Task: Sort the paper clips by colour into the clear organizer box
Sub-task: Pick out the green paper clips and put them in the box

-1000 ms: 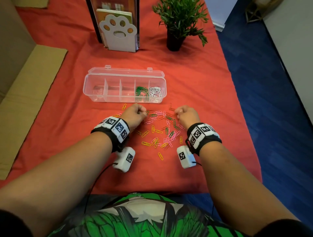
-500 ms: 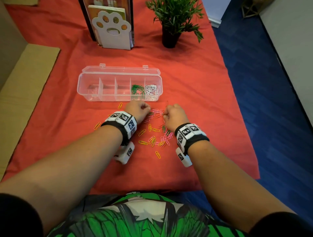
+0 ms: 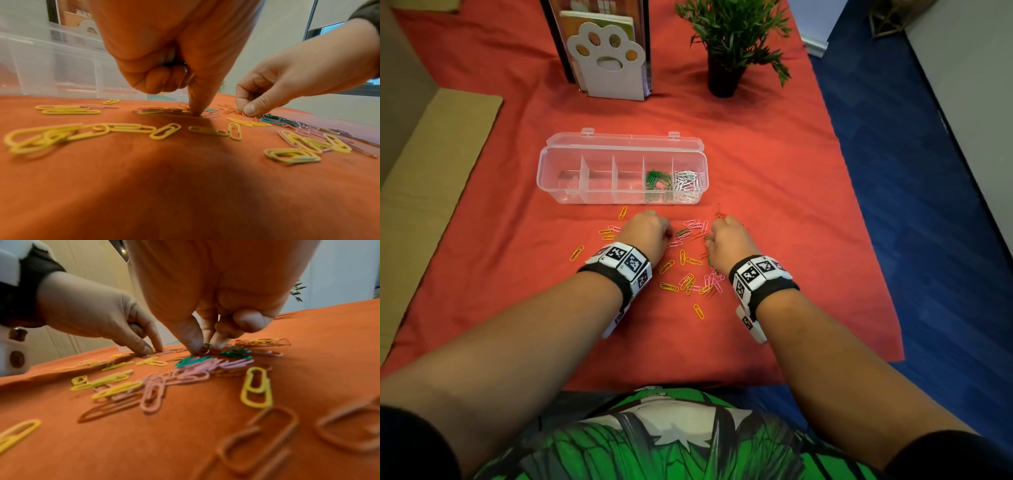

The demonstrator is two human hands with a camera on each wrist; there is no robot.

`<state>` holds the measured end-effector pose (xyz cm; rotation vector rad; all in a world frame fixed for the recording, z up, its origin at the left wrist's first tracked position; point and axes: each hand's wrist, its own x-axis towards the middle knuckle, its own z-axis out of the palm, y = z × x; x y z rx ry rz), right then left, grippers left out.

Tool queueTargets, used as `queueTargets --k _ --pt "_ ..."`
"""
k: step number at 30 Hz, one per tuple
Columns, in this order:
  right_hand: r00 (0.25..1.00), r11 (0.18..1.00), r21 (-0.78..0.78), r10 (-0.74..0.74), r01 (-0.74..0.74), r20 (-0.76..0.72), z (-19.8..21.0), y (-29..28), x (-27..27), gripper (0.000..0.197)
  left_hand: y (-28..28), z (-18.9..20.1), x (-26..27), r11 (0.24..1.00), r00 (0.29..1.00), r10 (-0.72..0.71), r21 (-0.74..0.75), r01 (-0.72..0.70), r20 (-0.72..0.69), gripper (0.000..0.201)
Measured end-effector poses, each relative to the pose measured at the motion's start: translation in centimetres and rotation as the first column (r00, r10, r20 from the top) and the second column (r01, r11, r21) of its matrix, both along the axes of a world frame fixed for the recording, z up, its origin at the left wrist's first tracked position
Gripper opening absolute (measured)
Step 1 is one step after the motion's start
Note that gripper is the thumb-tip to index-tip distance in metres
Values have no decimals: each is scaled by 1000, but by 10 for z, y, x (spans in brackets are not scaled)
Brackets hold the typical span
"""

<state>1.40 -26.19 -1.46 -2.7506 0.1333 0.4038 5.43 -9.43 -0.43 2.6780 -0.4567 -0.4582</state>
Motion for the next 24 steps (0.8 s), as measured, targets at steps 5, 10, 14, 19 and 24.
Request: queueTargets --k 5,10,14,19,24 --pt "981 972 159 -159 175 -108 8 -2 4 8 1 1 0 999 999 37 -34 -37 19 25" --pt "927 838 401 -357 371 -111 13 -21 1 17 -15 5 1 1000 1000 -27 -11 27 14 27" --pt "869 640 603 -450 476 -208 16 -30 1 27 -21 4 4 998 999 -45 41 46 -17 25" --pt "776 346 716 -456 607 -437 19 -34 -5 34 -22 4 3 999 998 37 -19 -38 -41 19" --pt "660 20 735 -455 678 -597 24 -37 -11 26 -14 2 4 939 941 245 -184 -290 -235 19"
